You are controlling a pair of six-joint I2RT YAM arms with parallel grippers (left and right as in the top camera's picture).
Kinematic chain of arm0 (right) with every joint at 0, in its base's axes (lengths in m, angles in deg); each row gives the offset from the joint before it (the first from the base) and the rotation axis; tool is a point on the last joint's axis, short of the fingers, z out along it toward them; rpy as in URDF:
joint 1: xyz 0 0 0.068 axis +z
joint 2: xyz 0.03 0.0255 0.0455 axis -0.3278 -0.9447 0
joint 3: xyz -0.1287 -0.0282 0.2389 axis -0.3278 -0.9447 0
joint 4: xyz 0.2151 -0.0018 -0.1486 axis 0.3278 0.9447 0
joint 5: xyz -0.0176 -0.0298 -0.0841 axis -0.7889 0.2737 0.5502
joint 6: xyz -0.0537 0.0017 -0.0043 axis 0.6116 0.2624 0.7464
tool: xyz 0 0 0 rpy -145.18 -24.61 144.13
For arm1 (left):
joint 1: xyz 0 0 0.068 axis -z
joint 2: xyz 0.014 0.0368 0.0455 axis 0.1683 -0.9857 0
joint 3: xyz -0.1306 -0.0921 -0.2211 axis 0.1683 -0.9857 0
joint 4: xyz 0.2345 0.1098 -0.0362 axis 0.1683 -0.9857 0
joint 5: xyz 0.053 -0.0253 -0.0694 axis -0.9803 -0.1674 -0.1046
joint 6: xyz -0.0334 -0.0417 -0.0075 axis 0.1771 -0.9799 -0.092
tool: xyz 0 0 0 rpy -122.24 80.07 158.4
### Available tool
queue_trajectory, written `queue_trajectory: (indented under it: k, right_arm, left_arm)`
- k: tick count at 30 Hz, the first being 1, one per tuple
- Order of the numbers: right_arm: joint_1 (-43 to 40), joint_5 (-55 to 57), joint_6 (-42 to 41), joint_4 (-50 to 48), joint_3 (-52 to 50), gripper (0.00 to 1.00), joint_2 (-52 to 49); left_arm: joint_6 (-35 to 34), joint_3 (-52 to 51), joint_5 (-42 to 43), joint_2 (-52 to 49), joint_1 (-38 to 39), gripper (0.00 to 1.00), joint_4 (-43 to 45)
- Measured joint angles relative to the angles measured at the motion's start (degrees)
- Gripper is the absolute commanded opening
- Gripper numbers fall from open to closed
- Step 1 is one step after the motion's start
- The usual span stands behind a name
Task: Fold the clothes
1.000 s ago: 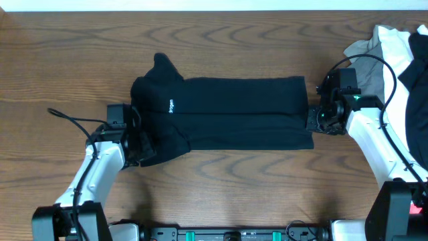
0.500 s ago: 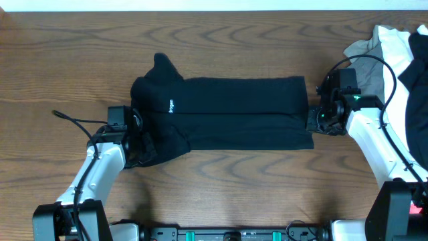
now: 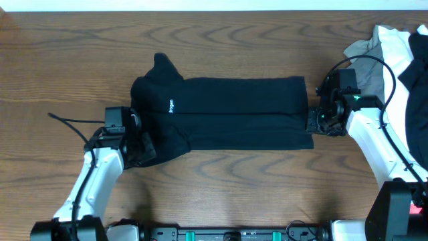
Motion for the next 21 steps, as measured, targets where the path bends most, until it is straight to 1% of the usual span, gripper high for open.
queue_trajectory:
  k: [6,13,14,16,21]
  right_arm:
    - [0.0,0.0,0.02,0.0,0.0,0.35,0.0]
    - [0.0,0.0,0.02,0.02,0.0,0.36,0.0]
    - [0.0,0.0,0.02,0.02,0.0,0.36,0.0]
    - [0.0,0.02,0.02,0.02,0.0,0.36,0.0]
    - [0.0,0.02,0.02,0.33,0.0,0.36,0.0]
  left_arm:
    - [-0.04,0.0,-2.36,-0.07,0.0,0.43,-2.45]
    - [-1.27,-1.49,-2.71,-4.07,0.0,0.42,-1.16]
    - [-1.49,-1.9,-2.75,-4.72,0.0,0.35,-0.87]
    - [-1.99,-1.99,-2.49,-5.25,-0.02,0.06,-0.28]
    - [-1.66,-1.9,-0.07,-5.31,-0.02,0.06,0.37]
